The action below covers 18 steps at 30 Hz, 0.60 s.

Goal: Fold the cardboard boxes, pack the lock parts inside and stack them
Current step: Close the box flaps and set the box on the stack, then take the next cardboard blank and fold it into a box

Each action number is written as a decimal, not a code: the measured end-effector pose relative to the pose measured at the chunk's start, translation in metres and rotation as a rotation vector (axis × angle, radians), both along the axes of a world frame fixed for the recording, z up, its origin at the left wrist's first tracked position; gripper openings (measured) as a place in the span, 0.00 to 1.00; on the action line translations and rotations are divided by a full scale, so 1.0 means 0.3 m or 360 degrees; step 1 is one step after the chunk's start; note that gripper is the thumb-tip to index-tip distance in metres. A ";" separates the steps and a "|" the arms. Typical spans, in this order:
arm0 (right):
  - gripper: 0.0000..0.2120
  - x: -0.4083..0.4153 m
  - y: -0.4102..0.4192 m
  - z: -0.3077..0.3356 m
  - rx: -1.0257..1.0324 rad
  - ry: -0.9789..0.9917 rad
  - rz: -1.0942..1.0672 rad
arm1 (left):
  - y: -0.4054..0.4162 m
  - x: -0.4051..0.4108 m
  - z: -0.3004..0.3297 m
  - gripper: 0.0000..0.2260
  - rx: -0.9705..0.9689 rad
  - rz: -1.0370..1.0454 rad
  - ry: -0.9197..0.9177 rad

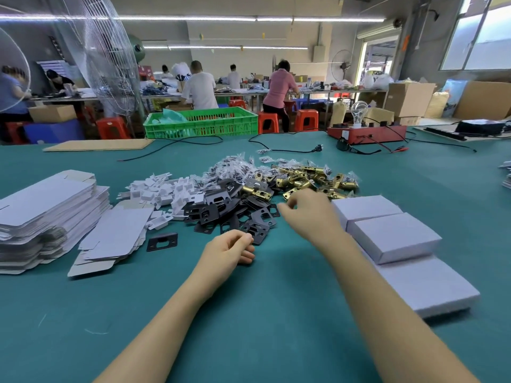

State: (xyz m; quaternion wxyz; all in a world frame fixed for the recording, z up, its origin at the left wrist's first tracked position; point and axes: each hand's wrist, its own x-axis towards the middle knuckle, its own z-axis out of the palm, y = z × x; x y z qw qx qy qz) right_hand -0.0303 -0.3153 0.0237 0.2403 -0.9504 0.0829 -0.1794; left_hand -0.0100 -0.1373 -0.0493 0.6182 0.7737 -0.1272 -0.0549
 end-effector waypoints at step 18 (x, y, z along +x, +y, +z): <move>0.10 0.057 0.075 -0.250 -0.0044 0.0083 0.0213 | 0.063 0.033 0.066 0.07 -0.0364 0.0469 0.0049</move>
